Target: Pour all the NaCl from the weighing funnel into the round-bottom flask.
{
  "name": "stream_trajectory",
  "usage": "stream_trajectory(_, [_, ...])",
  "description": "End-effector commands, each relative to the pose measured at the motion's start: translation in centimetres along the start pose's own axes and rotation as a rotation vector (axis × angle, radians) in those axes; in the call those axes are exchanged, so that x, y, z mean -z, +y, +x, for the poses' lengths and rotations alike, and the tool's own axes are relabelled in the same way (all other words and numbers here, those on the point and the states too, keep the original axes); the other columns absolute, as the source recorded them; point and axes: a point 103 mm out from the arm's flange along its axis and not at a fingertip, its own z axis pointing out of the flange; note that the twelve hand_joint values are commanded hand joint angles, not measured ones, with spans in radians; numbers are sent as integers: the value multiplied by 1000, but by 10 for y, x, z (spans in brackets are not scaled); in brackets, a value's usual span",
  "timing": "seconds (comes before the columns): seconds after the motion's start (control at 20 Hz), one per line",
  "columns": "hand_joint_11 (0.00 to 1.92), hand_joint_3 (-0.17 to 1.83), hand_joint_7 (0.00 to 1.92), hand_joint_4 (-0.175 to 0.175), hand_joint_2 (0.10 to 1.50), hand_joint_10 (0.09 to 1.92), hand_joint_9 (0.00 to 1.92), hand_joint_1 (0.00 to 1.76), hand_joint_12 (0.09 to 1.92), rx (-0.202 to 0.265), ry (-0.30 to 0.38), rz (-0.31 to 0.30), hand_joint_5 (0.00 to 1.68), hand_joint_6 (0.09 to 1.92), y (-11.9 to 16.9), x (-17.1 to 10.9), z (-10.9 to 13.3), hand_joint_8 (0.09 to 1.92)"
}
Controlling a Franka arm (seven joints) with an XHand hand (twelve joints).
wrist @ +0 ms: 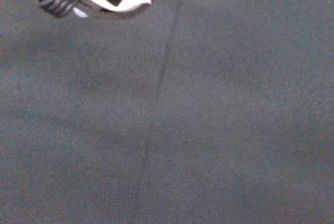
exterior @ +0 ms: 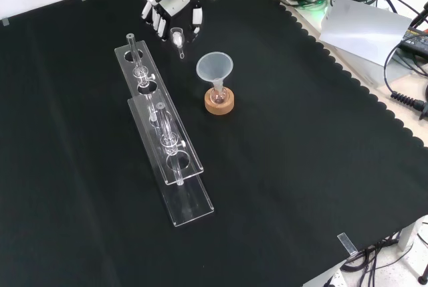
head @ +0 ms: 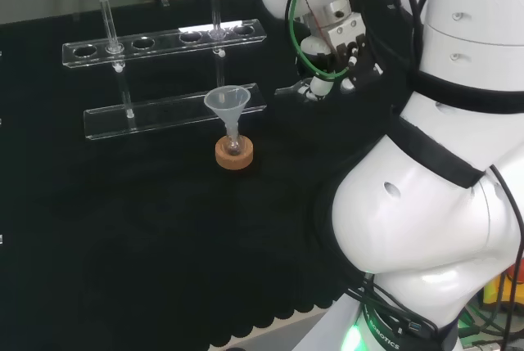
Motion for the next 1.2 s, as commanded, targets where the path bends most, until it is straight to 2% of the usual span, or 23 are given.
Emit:
stream_trajectory(0.05, [511,621,906,175,726,465,1044,1084,1288,-3,-19,19,1157,863,-18,17,1,644])
stream_trajectory(0.6, [517,630,912,175,721,464,1048,1085,1285,-11,-47,1,1159,863,-38,56,-4,643])
stream_trajectory(1.2, [525,639,919,175,716,463,1052,1085,1282,40,-88,-13,1160,865,-50,91,24,642])
